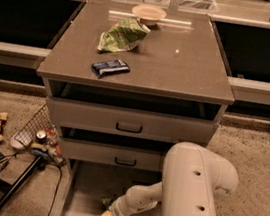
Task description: Pick green rice chip bag from bottom drawer and place on counter
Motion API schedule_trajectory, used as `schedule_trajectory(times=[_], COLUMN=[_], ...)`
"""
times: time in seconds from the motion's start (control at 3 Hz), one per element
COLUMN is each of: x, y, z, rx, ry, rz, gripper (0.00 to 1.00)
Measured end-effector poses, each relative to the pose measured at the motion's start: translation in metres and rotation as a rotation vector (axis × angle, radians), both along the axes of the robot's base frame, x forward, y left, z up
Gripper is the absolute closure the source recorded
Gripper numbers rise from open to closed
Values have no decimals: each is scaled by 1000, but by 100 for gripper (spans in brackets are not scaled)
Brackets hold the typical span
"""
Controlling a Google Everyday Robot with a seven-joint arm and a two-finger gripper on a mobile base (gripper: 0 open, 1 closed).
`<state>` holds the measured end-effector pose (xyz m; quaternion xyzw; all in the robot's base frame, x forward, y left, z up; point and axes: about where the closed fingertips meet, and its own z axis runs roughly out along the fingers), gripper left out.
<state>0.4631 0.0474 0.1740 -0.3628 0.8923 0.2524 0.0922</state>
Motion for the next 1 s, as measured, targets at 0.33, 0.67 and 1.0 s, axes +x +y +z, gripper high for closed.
schedule_trajectory(times=[0.33, 0.67, 1.0], x=[-4, -16, -16], y=[-2, 1, 1], z=[-30, -39, -37], rx=[5, 29, 29], ry=[23, 58, 58], rz=[-11, -38, -38], gripper=[15, 46, 69])
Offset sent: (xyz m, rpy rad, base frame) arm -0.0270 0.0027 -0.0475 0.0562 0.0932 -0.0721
